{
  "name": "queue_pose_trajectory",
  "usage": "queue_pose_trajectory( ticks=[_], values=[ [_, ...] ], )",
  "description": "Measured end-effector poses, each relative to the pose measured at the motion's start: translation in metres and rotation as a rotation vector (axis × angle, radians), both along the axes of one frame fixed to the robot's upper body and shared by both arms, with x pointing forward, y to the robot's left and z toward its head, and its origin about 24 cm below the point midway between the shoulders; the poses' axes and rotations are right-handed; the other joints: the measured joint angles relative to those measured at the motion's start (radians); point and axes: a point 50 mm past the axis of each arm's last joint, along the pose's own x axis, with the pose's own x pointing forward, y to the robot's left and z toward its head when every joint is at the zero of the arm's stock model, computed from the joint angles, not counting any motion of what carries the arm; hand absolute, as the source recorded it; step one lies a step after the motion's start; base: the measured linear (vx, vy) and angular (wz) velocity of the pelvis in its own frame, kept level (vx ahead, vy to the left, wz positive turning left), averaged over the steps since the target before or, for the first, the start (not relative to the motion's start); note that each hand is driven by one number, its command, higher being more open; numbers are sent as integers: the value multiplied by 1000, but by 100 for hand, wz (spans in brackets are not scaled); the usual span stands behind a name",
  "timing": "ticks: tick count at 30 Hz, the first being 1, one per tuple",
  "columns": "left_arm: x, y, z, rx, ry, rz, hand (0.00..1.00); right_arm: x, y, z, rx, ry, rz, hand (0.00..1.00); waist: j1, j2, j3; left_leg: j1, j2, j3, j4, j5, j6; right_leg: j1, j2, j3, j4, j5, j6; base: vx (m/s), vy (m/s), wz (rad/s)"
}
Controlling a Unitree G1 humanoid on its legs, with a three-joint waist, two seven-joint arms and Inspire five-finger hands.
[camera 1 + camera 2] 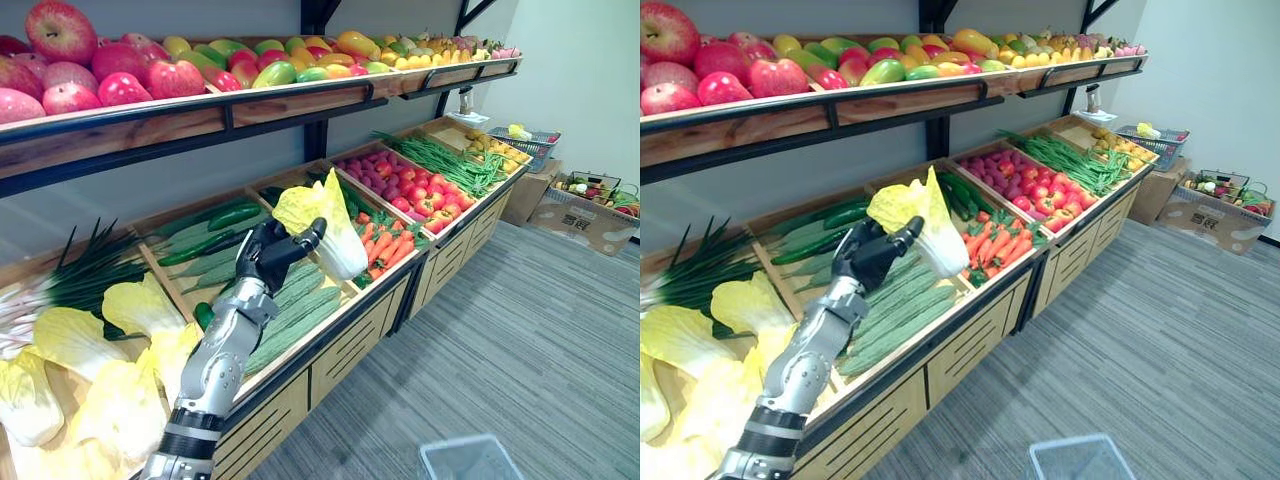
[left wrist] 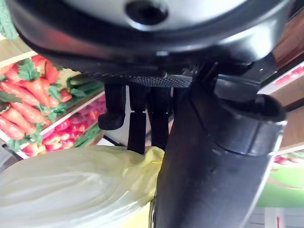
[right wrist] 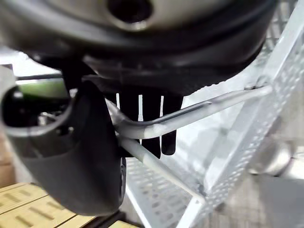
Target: Pick vegetable in the basket
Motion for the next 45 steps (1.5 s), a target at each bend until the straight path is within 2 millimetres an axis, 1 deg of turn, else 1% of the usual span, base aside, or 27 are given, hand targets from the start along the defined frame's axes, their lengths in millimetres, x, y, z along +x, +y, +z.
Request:
queue_pose_trajectory(
  ticks=[1,2,3,4,6,7,9,10,11,12,13,14,16,19,23,24,26,29,30,33,36,37,39,41,42,45],
  values=[
    [0,0,0,-3,0,-1,0,6,-5,5,-18,-23,8,0,0,-1,0,2,-3,0,-3,1,1,0,-2,0,0,0,0,-1,44,-1],
    [0,0,0,-5,1,-2,0,14,-13,14,-52,-58,20,0,1,-3,-1,2,-6,0,-5,1,1,0,-4,0,0,0,1,-7,46,1],
    [0,0,0,-12,2,-3,0,23,-24,27,-108,-97,41,0,2,-4,-1,3,-11,0,-7,1,2,0,-8,0,-1,0,1,-8,45,0],
    [0,0,0,-12,1,-2,0,28,-29,35,-139,-116,52,0,2,-4,-1,3,-13,0,-9,2,3,0,-9,0,-1,1,2,-10,37,0],
    [0,0,0,-12,2,0,0,45,-52,68,-264,-202,82,0,1,-4,-1,7,-20,3,-16,4,6,-1,-8,5,-1,3,6,-12,31,-4],
    [0,1,0,-12,2,0,0,49,-57,77,-296,-226,87,0,1,-4,-1,9,-21,5,-17,4,6,-1,-8,7,-1,4,8,-16,31,-10],
    [0,2,0,-13,2,9,0,67,-71,113,-414,-322,113,0,2,-5,-1,20,-22,24,-19,4,6,-1,-5,25,0,6,10,-18,26,-20],
    [0,3,1,-14,1,10,0,71,-74,121,-438,-345,118,0,0,-5,-1,21,-23,27,-19,4,6,-1,-5,28,0,6,11,-21,19,-17],
    [0,3,1,-15,0,11,0,77,-77,136,-484,-384,133,0,-3,-5,-1,22,-23,30,-19,4,6,-1,-4,31,1,7,11,-23,16,-8],
    [0,3,1,-16,-1,11,0,79,-78,142,-504,-397,143,0,-4,-6,-1,23,-23,32,-19,4,6,-2,-3,32,1,7,11,-26,19,-11],
    [0,4,1,-17,-1,15,0,85,-81,156,-548,-426,167,0,-4,-7,-2,26,-23,39,-19,4,6,-3,0,40,2,7,12,-18,15,-13],
    [0,4,2,-18,-1,20,0,88,-81,160,-562,-439,176,0,-4,-7,-2,28,-23,45,-19,4,6,-4,2,45,3,7,12,-15,13,-22],
    [0,8,3,-21,-6,36,0,100,-80,178,-602,-502,219,0,-4,-5,-3,33,-21,59,-19,3,5,-9,8,58,6,9,14,-12,6,-19],
    [0,8,8,-18,-24,33,0,105,-80,191,-627,-531,278,0,-4,-4,-3,33,-24,68,-19,3,5,-16,9,67,9,11,16,-8,18,-11],
    [0,10,20,2,-77,31,0,118,-78,212,-668,-553,398,0,-6,2,-9,37,-29,84,-21,3,5,-23,8,84,10,15,21,-8,28,-11],
    [1,11,26,12,-98,34,0,124,-75,221,-688,-561,453,0,-8,7,-12,37,-31,85,-21,3,5,-23,7,86,10,16,24,-14,39,-4],
    [2,12,32,20,-122,35,0,131,-72,230,-704,-573,510,0,-8,9,-15,37,-32,86,-21,3,5,-24,6,88,10,18,26,-16,27,-4],
    [3,10,45,28,-171,24,0,149,-64,246,-712,-607,613,0,-8,14,-25,36,-36,90,-19,3,5,-25,6,92,6,25,27,-18,30,-4],
    [3,9,50,29,-192,20,0,156,-59,252,-693,-640,642,0,-8,15,-26,34,-37,91,-17,3,5,-26,6,95,3,28,27,-21,26,-4],
    [5,6,57,26,-217,7,0,169,-47,264,-654,-709,723,0,-8,24,-32,32,-38,94,-17,3,6,-27,6,99,-3,33,28,-14,24,-4],
    [5,4,60,18,-224,-5,0,179,-35,271,-628,-751,792,0,-9,26,-33,31,-38,96,-16,4,6,-28,6,101,-8,38,28,1,8,-1],
    [5,3,60,21,-222,-11,0,184,-29,275,-622,-760,842,0,-10,27,-36,28,-38,98,-16,4,7,-28,5,103,-14,43,29,4,21,-4],
    [5,-2,58,30,-216,-29,0,190,-21,277,-601,-763,894,0,-10,26,-45,21,-38,99,-16,4,7,-29,4,105,-30,54,29,11,31,-3],
    [5,-7,56,40,-211,-49,0,196,-12,277,-583,-762,953,0,-10,24,-47,20,-38,100,-16,5,8,-29,3,106,-34,57,30,16,32,-1],
    [5,-12,54,54,-206,-69,0,199,-7,277,-565,-753,995,0,-10,24,-48,21,-39,100,-16,5,8,-28,2,105,-34,58,31,0,0,0],
    [4,-19,53,116,-214,-81,0,204,2,275,-533,-747,1049,0,-10,23,-48,21,-42,100,-17,6,9,-28,0,106,-35,61,33,4,34,0]
  ],
)
